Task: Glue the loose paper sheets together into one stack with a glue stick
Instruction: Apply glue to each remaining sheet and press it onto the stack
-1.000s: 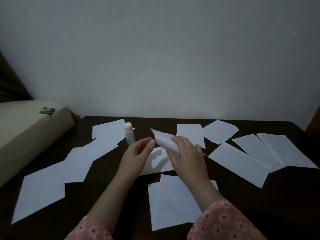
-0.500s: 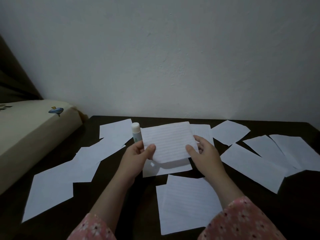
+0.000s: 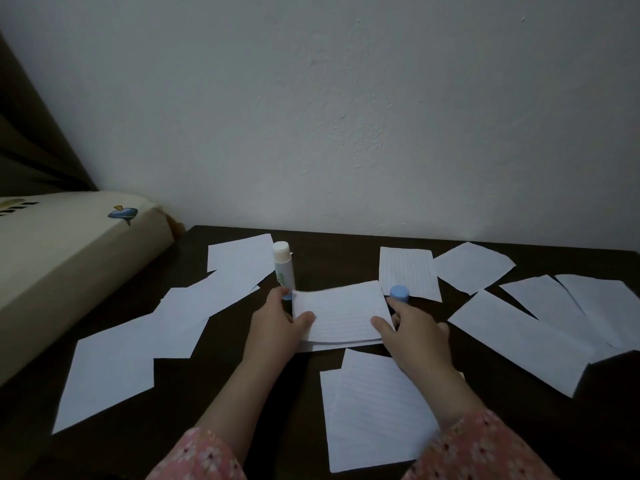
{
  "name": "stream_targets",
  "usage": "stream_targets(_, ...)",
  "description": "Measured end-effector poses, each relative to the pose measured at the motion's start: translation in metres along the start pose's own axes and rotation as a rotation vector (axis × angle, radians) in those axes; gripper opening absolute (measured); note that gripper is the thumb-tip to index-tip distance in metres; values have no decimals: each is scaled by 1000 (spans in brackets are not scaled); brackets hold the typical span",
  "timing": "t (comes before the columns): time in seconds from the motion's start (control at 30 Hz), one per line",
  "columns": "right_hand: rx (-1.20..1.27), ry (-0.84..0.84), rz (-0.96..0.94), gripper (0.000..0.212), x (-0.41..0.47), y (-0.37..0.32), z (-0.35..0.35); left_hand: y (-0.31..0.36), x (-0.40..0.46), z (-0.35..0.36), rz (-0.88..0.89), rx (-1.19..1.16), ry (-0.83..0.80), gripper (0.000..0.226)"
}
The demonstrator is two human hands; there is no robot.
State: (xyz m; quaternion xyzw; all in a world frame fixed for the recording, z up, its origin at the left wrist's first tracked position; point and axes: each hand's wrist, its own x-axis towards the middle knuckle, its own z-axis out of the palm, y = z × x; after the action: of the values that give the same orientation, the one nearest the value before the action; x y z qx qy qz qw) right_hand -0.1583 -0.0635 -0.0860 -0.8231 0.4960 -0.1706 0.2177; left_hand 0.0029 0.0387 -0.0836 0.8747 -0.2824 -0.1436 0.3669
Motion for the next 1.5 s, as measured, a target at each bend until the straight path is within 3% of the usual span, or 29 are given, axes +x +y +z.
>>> stream_targets(0.13, -62, 22, -8, 41, 0, -3, 2, 0, -1, 1, 12, 12, 0, 58)
stream_targets(0.43, -64, 53, -19, 45, 1, 0, 5, -6, -1, 4, 57, 26, 24, 12)
stream_targets(0.77, -160, 96, -58, 51, 2, 0, 9, -2, 3, 6, 42, 223, 65, 38)
stream_targets(0.9, -72, 79, -213, 43, 9, -7, 12, 3, 0, 13, 224, 251, 150, 37)
stream_targets(1.03, -146, -44, -329, 46, 13, -16, 20, 10, -1, 25, 415, 351, 35, 44)
stream_targets(1.2, -266, -291, -379, 52, 13, -21, 31, 12, 5, 26, 480, 502, -221, 44)
stream_targets(1.33, -315, -292, -383, 53, 13, -18, 35, 15, 9, 24, 421, 526, -349, 50)
stream_targets(1.5, -334, -257, -378, 53, 15, -18, 38, 11, 9, 28, 390, 513, -346, 51)
